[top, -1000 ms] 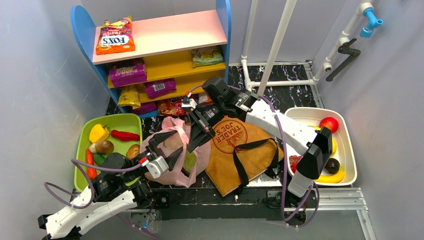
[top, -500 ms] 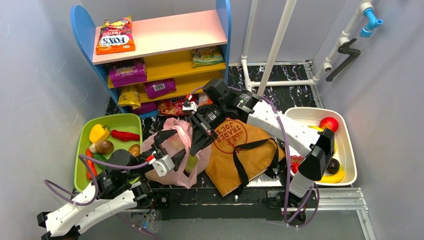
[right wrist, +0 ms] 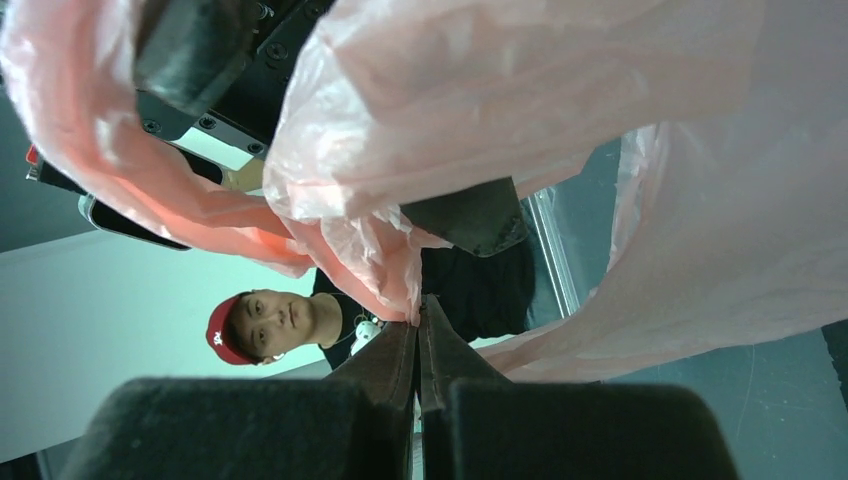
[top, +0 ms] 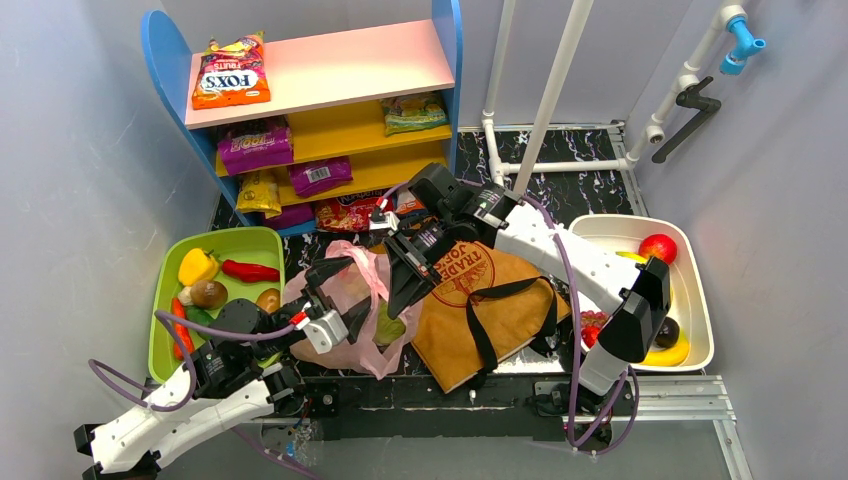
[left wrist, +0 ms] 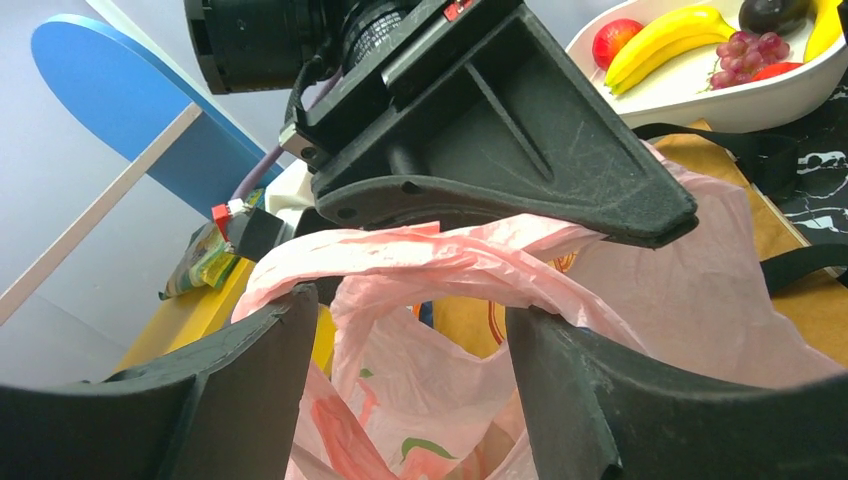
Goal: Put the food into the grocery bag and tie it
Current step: Tie the grocery bag at the center of the board.
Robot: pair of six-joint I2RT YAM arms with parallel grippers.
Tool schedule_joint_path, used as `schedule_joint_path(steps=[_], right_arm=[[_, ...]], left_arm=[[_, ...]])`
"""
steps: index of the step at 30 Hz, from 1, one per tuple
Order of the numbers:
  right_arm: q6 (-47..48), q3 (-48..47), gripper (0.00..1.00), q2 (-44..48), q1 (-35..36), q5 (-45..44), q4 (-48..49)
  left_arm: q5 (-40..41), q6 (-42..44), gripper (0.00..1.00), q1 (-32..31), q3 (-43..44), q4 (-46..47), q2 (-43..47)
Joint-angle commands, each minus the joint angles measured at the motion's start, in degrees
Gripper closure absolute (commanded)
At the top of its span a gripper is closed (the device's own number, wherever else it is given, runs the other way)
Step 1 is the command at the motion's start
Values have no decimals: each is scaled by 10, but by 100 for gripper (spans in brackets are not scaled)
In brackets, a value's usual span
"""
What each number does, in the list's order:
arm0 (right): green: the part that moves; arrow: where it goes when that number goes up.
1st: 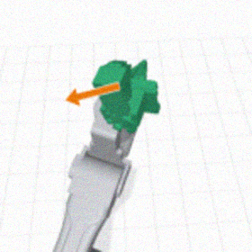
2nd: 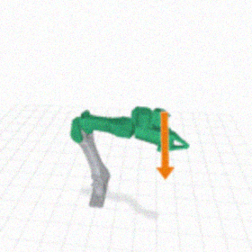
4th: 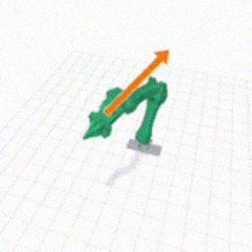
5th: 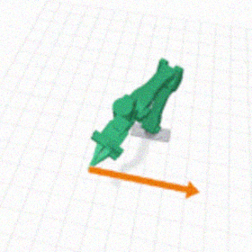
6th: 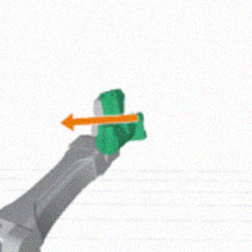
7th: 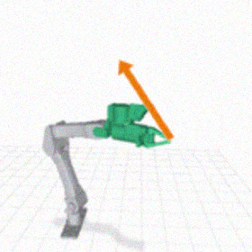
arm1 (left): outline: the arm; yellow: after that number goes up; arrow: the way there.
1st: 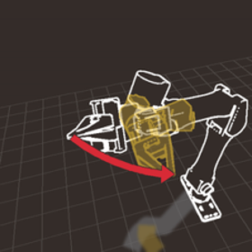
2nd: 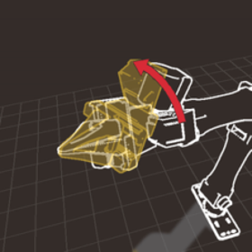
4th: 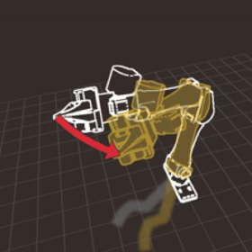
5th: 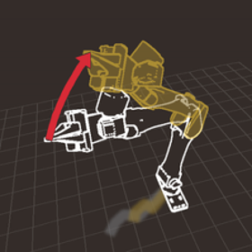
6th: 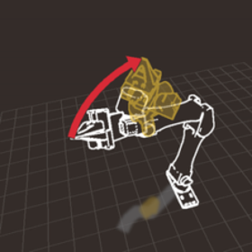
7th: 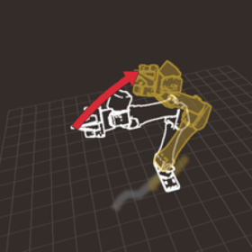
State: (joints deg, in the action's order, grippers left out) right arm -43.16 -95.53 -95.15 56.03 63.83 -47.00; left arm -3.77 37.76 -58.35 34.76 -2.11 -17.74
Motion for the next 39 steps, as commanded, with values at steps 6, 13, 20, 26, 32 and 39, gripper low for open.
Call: schedule_joint_path(steps=[6, 13, 20, 26, 32, 39], right_arm=[[29, -18, 99, 9, 9, 20, -34], [59, -41, 99, -6, 23, 36, -66], [81, -48, 99, -10, 26, 48, -79], [84, -42, 99, -10, 28, 54, -71], [93, -42, 99, -9, 28, 54, -68], [104, -53, 66, 12, 25, -6, -62]], left_arm=[[-14, 12, 34, 1, 2, 38, -12], [-23, 24, 37, 1, 6, 37, -31], [-35, 17, 51, 1, 1, 47, -29], [-39, 13, 75, 1, -2, 46, -26], [-38, 2, 100, 1, 0, 36, -24], [-12, -44, 100, 1, 4, 8, -12]])
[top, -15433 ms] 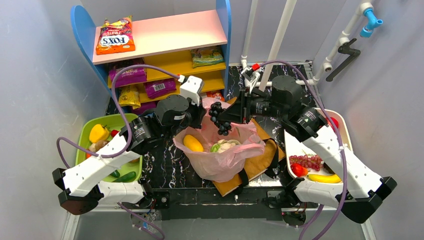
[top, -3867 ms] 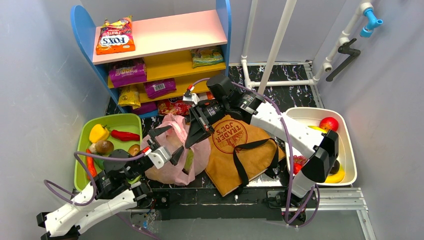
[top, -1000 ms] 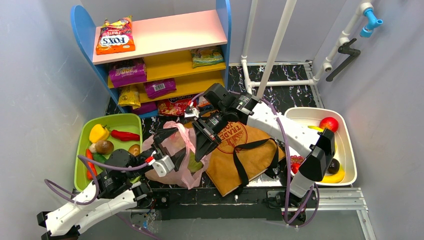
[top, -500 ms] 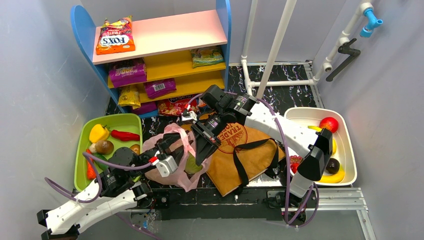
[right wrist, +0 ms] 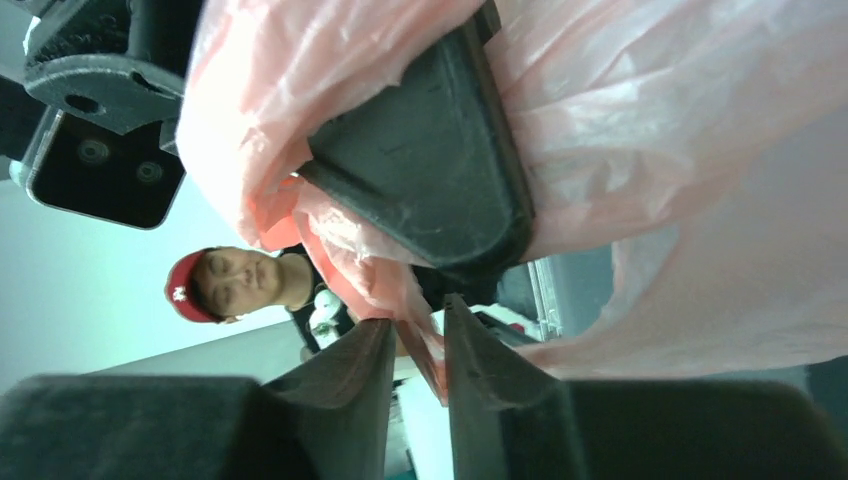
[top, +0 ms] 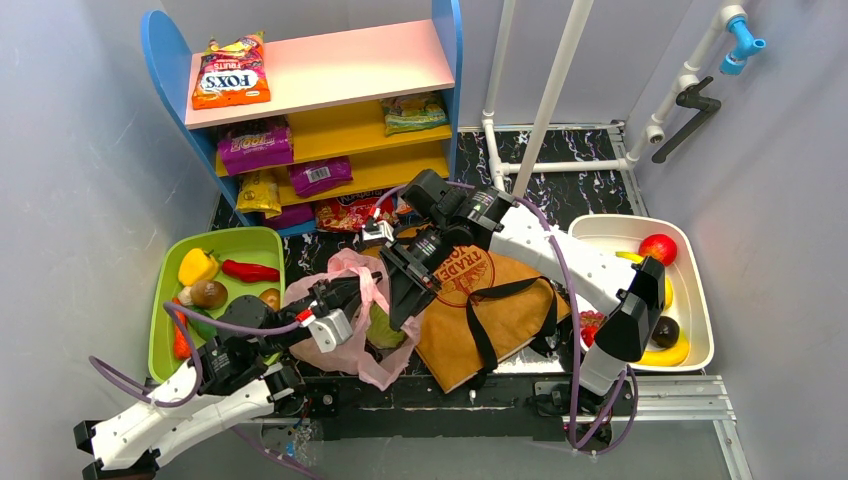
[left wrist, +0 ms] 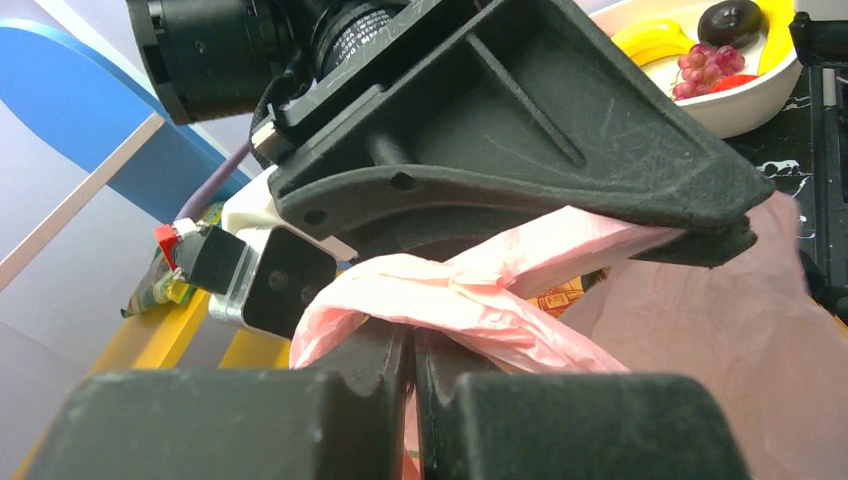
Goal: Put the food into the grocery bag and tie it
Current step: Tie the grocery bag at the center of the board.
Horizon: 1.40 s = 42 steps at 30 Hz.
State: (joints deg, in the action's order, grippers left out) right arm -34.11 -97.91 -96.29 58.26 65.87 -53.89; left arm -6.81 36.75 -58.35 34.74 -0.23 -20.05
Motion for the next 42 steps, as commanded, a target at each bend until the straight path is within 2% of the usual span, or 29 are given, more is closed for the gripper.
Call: schedule_joint_path(steps=[1, 4, 8, 11, 15, 21, 28, 32, 38, 42], right_arm=[[14, -33, 58, 28, 3, -50, 7], [19, -43, 42, 46, 1, -99, 8], [15, -43, 39, 73, -5, -122, 34], [17, -26, 40, 103, -6, -177, 67], [14, 38, 45, 143, -13, -234, 150], [9, 119, 66, 144, -37, -228, 230], [-34, 170, 69, 126, -38, -140, 346], [-89, 199, 69, 127, -37, -81, 439], [-107, 210, 69, 127, -26, -71, 490], [-129, 232, 69, 118, -10, -66, 559]], left_arm=[[28, -41, 100, 1, 4, -13, 13], [40, -60, 100, 1, 5, -20, 19], [49, -83, 100, 1, 12, -34, 18], [49, -95, 100, 1, 13, -39, 17], [42, -106, 100, 1, 11, -36, 19], [45, -124, 100, 3, 12, -41, 23], [41, -137, 100, 8, 2, -38, 35], [38, -140, 100, 12, 0, -37, 33], [35, -147, 100, 18, -6, -33, 32], [34, -155, 100, 26, -5, -28, 32]])
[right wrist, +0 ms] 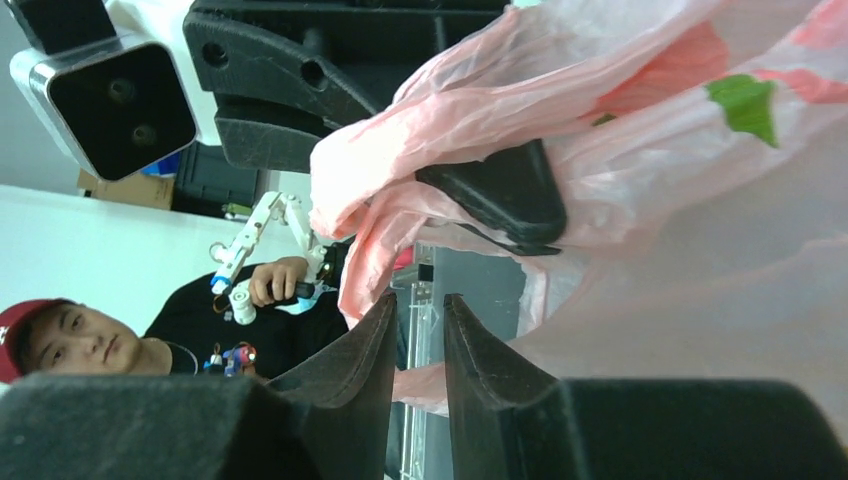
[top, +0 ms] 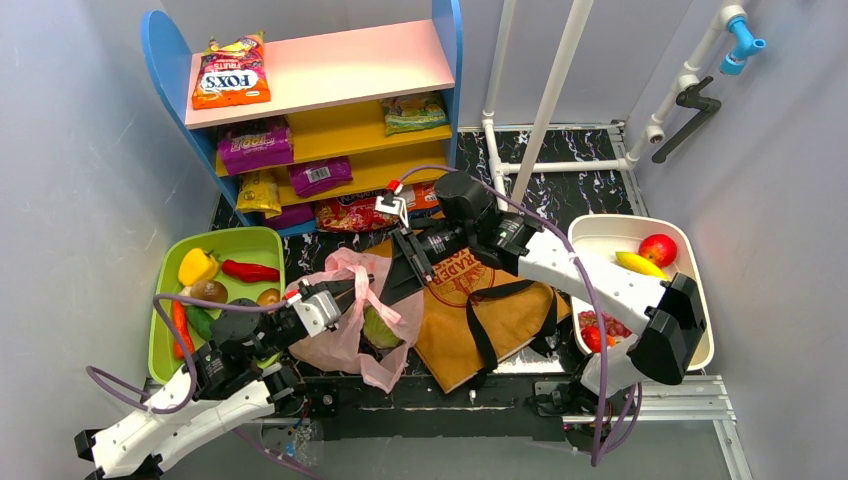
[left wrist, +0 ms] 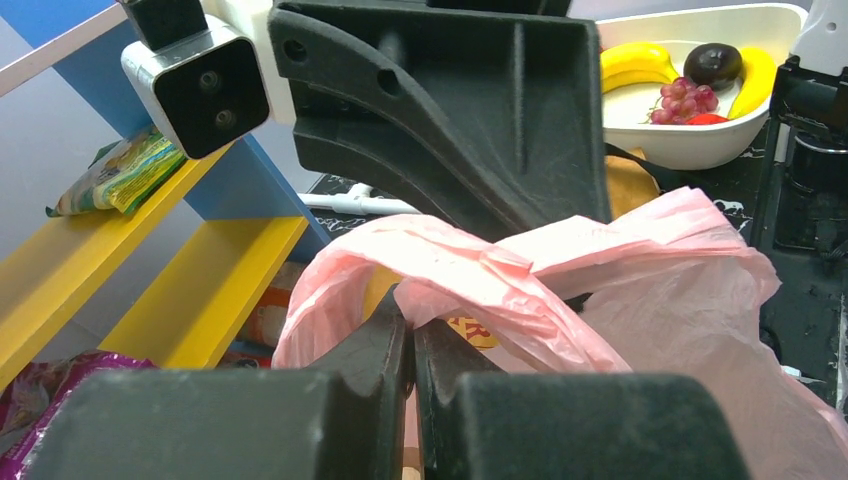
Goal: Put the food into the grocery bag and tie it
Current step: Tie the grocery bag at the center of the board.
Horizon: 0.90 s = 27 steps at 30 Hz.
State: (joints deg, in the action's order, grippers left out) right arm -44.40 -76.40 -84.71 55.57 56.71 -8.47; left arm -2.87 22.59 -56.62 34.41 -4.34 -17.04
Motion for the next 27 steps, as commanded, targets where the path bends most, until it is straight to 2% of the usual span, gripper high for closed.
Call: schedule_joint_path(steps=[1, 7, 17, 22, 27], right_arm=[[-28, 24, 69, 4, 23, 21, 125], [-20, 60, 65, 11, 46, -3, 203], [-70, 112, 48, -8, 54, -36, 379], [-97, 131, 45, -28, 58, -40, 502], [-113, 129, 43, -56, 65, -51, 560]], left_arm=[[-5, -17, 100, 10, -3, 14, 3], [-14, -31, 100, 18, -7, 24, 10], [-31, -63, 100, 43, -13, 37, 12], [-38, -69, 100, 51, -18, 48, 13], [-38, -76, 100, 58, -21, 63, 12]])
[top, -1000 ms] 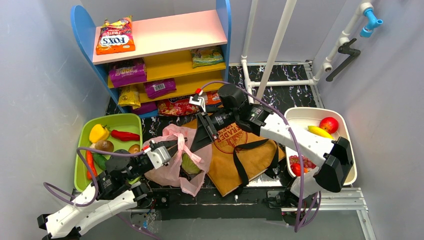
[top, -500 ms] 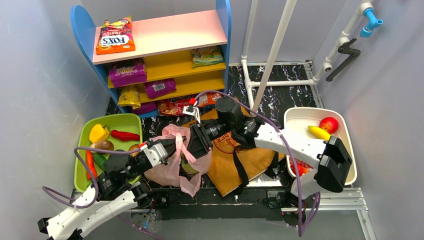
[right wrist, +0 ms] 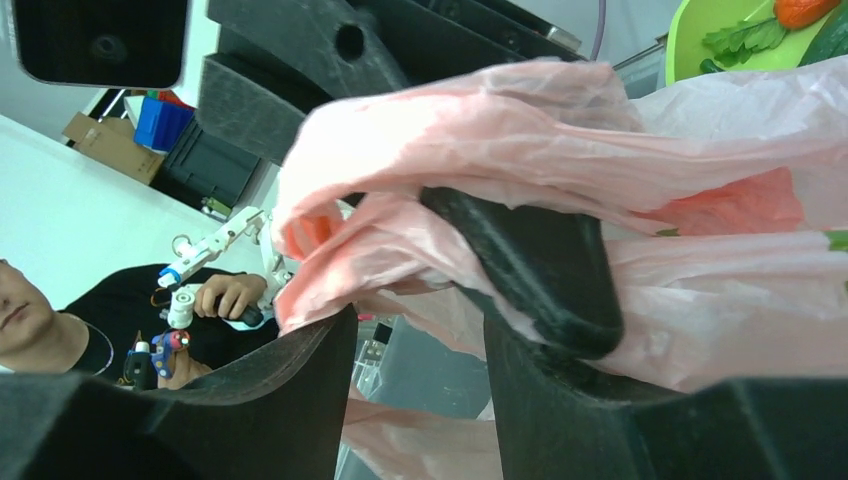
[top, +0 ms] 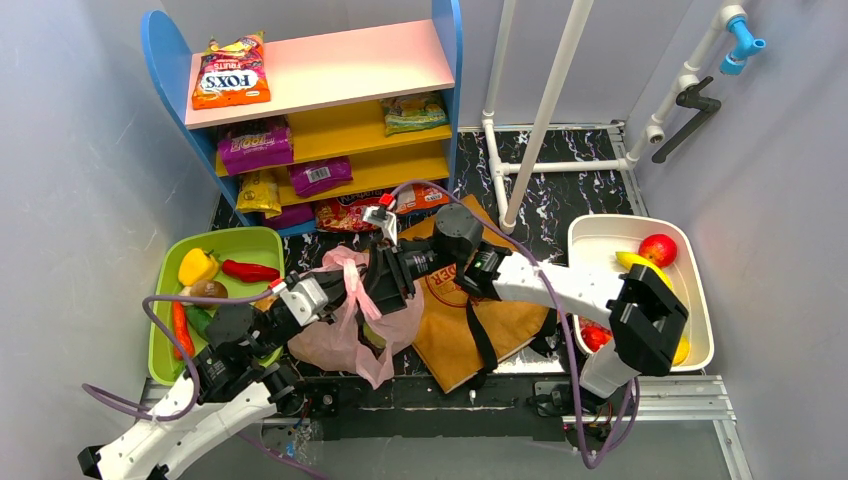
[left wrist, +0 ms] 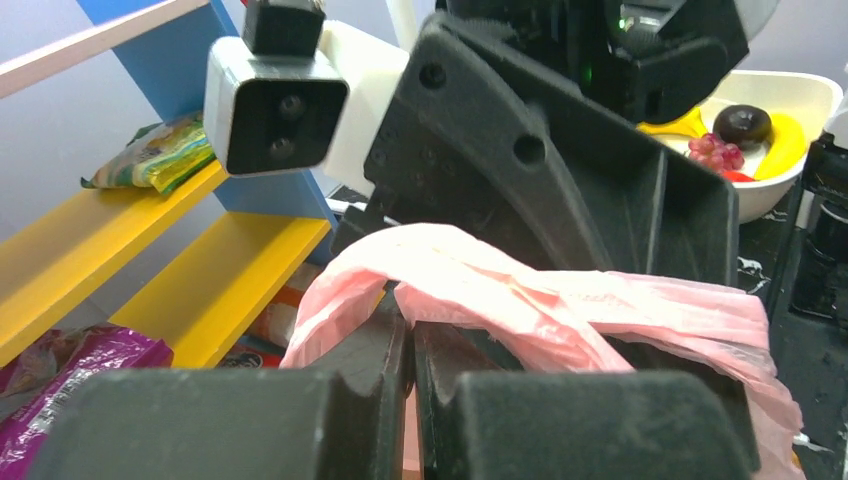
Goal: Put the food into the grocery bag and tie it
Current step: Tie the grocery bag at the center of the board.
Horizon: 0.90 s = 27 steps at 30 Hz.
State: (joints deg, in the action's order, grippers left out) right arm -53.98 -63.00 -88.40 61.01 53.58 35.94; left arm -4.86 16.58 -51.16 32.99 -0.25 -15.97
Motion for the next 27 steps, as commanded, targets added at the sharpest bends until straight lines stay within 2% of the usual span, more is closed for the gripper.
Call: schedule_joint_path(steps=[1, 14, 27], right_arm=[[-23, -5, 42, -24, 13, -19, 134], [-131, -14, 37, -94, 30, -3, 355], [-126, -1, 33, -95, 44, -88, 397]], left_arm=[[-18, -16, 100, 5, -7, 22, 1], [8, -16, 100, 20, -12, 22, -8], [40, -13, 100, 33, -10, 23, -20]])
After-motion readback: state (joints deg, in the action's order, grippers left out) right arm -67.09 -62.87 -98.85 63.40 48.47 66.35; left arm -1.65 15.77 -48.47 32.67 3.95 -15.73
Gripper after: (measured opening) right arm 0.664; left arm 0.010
